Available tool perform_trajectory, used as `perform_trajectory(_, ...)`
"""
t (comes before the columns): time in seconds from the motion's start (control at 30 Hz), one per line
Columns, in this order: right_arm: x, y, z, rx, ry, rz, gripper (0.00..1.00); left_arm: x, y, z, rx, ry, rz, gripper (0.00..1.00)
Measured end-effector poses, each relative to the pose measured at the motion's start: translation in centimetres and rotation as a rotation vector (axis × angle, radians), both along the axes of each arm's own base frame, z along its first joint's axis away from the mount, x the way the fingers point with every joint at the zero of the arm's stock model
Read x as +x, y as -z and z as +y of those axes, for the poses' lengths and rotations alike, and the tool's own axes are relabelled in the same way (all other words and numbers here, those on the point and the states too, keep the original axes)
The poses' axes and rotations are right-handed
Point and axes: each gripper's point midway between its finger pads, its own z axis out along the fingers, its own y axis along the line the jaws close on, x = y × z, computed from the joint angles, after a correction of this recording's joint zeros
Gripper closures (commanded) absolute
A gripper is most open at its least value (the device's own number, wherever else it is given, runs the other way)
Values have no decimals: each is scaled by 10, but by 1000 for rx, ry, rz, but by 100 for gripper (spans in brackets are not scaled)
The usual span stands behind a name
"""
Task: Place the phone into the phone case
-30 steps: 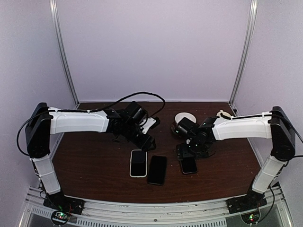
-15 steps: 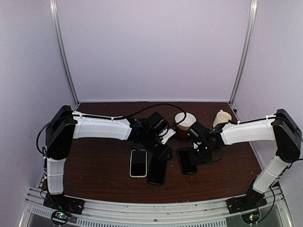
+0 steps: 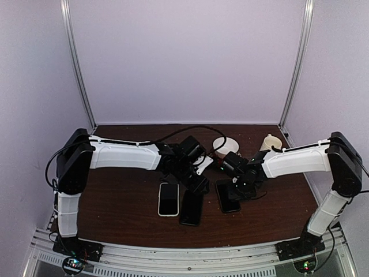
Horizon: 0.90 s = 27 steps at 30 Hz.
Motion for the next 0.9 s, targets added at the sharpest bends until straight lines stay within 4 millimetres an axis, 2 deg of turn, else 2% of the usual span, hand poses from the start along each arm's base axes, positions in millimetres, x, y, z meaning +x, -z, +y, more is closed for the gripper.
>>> perform_trajectory(0.17, 5, -7, 0, -77, -31, 11, 71, 2, -1, -5, -11, 2, 0, 48)
perform_trajectory(0.33, 10, -17, 5, -154, -130, 45, 64, 8, -1, -1, -33, -26, 32, 48)
perform_trajectory(0.4, 16, -28, 14, -138, -155, 26, 63, 20, 1, 14, -41, -73, 43, 47)
perform_trajectory(0.47, 22, -36, 25, -99, -169, -1, 62, 30, 0, 37, -34, -130, 53, 45)
perform_trajectory(0.57, 25, -39, 38, -57, -177, -18, 63, 46, -19, 64, -47, -200, 20, 43)
perform_trajectory(0.63, 27, -36, 42, -53, -177, -16, 66, 55, -42, 70, -76, -222, -28, 43)
perform_trajectory(0.73, 32, -25, 49, -56, -178, -5, 71, 57, -71, 71, -116, -226, -87, 43)
perform_trajectory(0.83, 34, -11, 53, -78, -185, 18, 77, 55, -82, 71, -133, -219, -103, 43)
perform_trajectory(0.9, 35, -12, 55, -81, -184, 22, 81, 55, -82, 71, -133, -218, -103, 43)
